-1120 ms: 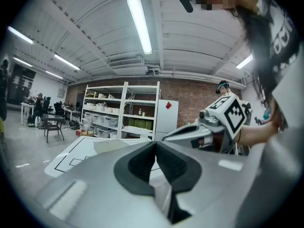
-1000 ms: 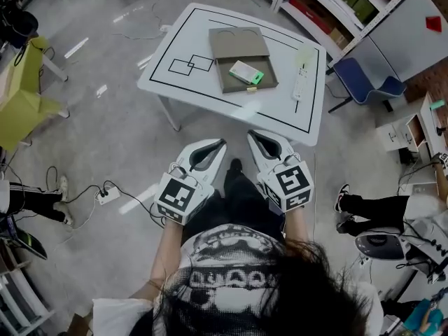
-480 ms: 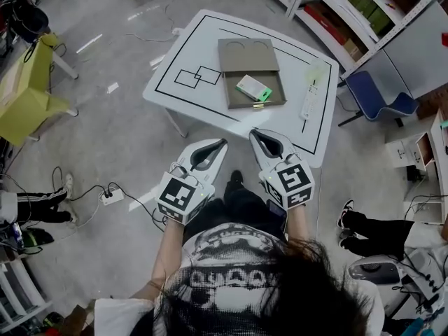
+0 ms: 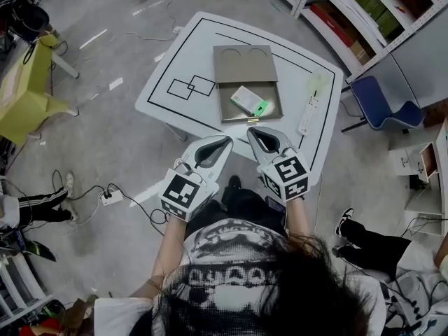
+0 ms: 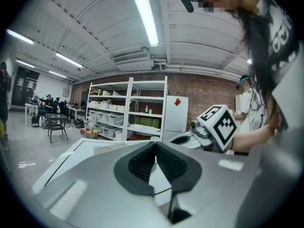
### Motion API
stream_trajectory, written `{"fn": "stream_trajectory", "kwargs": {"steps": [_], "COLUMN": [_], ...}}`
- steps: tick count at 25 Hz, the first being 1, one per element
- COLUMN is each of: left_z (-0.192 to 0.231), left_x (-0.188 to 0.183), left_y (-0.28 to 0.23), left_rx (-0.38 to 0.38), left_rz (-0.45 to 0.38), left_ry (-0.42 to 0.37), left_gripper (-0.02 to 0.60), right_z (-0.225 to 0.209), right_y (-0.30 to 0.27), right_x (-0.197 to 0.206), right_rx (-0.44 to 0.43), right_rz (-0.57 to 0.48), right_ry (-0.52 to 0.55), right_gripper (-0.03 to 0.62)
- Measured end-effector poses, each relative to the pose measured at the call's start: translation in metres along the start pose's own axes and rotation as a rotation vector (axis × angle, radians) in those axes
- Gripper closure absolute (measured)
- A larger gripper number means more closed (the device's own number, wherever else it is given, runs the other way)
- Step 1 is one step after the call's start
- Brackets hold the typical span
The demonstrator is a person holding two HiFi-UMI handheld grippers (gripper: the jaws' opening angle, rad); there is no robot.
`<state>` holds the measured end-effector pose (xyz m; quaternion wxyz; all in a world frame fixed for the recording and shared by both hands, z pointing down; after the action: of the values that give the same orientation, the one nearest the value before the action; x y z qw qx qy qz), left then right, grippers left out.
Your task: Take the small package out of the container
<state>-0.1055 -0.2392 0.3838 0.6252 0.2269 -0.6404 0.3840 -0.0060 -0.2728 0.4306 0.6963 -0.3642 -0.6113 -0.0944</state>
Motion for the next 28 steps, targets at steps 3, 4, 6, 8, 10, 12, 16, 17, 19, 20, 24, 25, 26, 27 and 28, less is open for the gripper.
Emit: {"fn": "stream_trajectory", "kwargs": {"steps": [3, 4, 6, 8, 10, 12, 16, 17, 19, 20, 24, 25, 26, 27, 28], "left_z": [0.005, 0.007, 0.01, 0.013, 0.016, 0.019, 0.022, 0.023, 0.025, 0.026, 0.029, 0.03, 0.03, 0.032, 0.033], "left_x": [-0.002, -0.002, -0.003, -0.005, -0.005, -0.004, -0.003, -0.003, -0.003, -0.003, -0.001, -0.001, -0.001, -0.002, -0.002], "left_y": [-0.016, -0.021, -0.029, -0.038, -0.046, -0.054, -0.069, -0.072, -0.078, -0.081, -0.089, -0.091, -0.093, -0.095, -0.096], "left_rx": [-0.005, -0.008, -0.015, -0.022, -0.03, -0.04, -0.051, -0.052, -0.055, -0.058, -0.064, -0.066, -0.068, -0.071, -0.075], "left_rz": [0.011, 0.014, 0.022, 0.027, 0.03, 0.032, 0.036, 0.037, 0.04, 0.043, 0.057, 0.059, 0.059, 0.06, 0.06], "left_ry": [-0.001, -0.002, -0.003, -0.002, -0.002, -0.002, 0.001, 0.003, 0.008, 0.011, 0.016, 0.016, 0.015, 0.014, 0.014], "left_gripper": [0.581, 0.581, 0.581, 0.581, 0.581, 0.581, 0.581, 0.581, 0.581, 0.581, 0.581, 0.581, 0.581, 0.581, 0.581], "right_z": [-0.016, -0.021, -0.032, -0.042, -0.053, -0.064, -0.083, -0.088, -0.098, -0.103, -0.115, -0.117, -0.119, -0.121, -0.122], "right_y": [-0.014, -0.018, -0.026, -0.034, -0.042, -0.052, -0.071, -0.076, -0.087, -0.092, -0.113, -0.119, -0.124, -0.13, -0.136], "right_x": [0.008, 0.011, 0.016, 0.022, 0.03, 0.039, 0.054, 0.056, 0.06, 0.061, 0.07, 0.074, 0.077, 0.082, 0.086], "right_rx": [-0.021, -0.029, -0.045, -0.064, -0.08, -0.089, -0.102, -0.104, -0.107, -0.108, -0.125, -0.129, -0.132, -0.135, -0.138], "right_rz": [0.026, 0.033, 0.047, 0.06, 0.076, 0.097, 0.147, 0.159, 0.183, 0.195, 0.243, 0.258, 0.275, 0.295, 0.315], "right_ry": [-0.002, -0.004, -0.013, -0.027, -0.04, -0.041, -0.012, -0.004, 0.011, 0.017, 0.036, 0.045, 0.056, 0.066, 0.077], "right_gripper": [0.597, 0.597, 0.595, 0.593, 0.59, 0.585, 0.56, 0.549, 0.52, 0.508, 0.465, 0.45, 0.431, 0.407, 0.381]}}
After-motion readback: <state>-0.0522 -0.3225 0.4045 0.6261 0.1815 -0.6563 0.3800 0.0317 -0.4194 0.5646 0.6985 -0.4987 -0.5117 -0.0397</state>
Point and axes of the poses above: the fingertips, and each gripper's own axes: y backward along the fingers, z to its left, x out of its underside, the point moved 4 cm from there along y, backward along the fingers, and after that the axes turned 3 degrees about x, right-handed, at the moved point
